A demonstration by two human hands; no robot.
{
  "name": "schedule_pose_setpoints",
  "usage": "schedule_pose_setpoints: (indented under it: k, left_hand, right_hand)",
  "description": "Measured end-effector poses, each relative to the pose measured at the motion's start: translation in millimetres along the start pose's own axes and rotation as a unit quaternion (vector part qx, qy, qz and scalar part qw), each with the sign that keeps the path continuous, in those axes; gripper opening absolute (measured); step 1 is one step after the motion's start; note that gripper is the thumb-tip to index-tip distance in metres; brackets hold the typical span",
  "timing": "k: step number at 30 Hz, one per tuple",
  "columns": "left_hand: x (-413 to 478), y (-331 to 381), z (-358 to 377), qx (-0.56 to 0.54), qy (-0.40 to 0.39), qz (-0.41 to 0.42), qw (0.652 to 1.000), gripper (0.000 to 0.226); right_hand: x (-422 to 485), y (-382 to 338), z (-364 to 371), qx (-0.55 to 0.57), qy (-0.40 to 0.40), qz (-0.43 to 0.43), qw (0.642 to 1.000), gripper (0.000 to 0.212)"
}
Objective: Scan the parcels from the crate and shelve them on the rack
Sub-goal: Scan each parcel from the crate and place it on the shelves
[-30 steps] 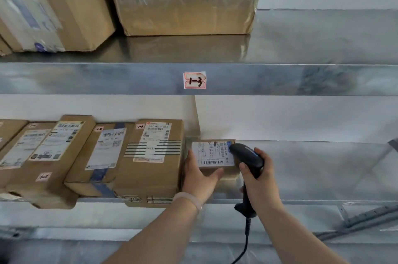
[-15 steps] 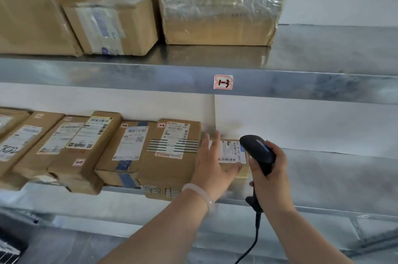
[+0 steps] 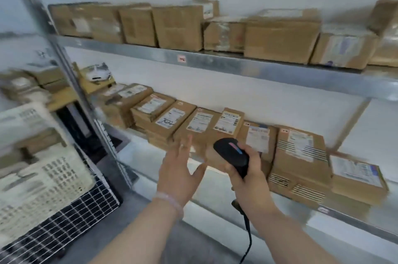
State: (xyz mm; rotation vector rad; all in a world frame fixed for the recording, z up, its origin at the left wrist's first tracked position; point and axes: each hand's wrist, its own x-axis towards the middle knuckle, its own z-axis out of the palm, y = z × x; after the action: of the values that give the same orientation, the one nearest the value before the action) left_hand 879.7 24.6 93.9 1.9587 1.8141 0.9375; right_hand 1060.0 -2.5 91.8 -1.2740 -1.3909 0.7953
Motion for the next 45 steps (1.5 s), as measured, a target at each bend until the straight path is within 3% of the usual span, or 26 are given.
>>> schedule_pose_setpoints:
  k: [8, 20, 37, 45]
  left_hand:
    - [-61.5, -147.6, -144.7, 0.056, 0.076, -0.113, 0.989, 0.081]
    - [-97.5, -275.3, -246.5, 0.101, 0.146, -0.241, 0.954, 0.083]
    - [58.7, -436.2, -316.4, 0.095, 0.142, -0.346, 0.923, 0.084]
    - [92.1, -506.2, -351.0, 0.076, 0.130, -0.392, 0.908, 0.085]
  right_hand:
    - [-30.6, -60.1, 194.9, 0.039, -0.159, -0.049, 0.985, 0.059]
    - [-34.5, -99.3, 367.5, 0.024, -0.291, -0.099, 0.951, 0.060]
    - [124.6, -97.7, 579.4, 0.021, -0.361, -0.083, 0.929, 0.050]
    - [153.8, -104.2, 667.5, 0.003, -0.383, -0.102, 0.918, 0.055]
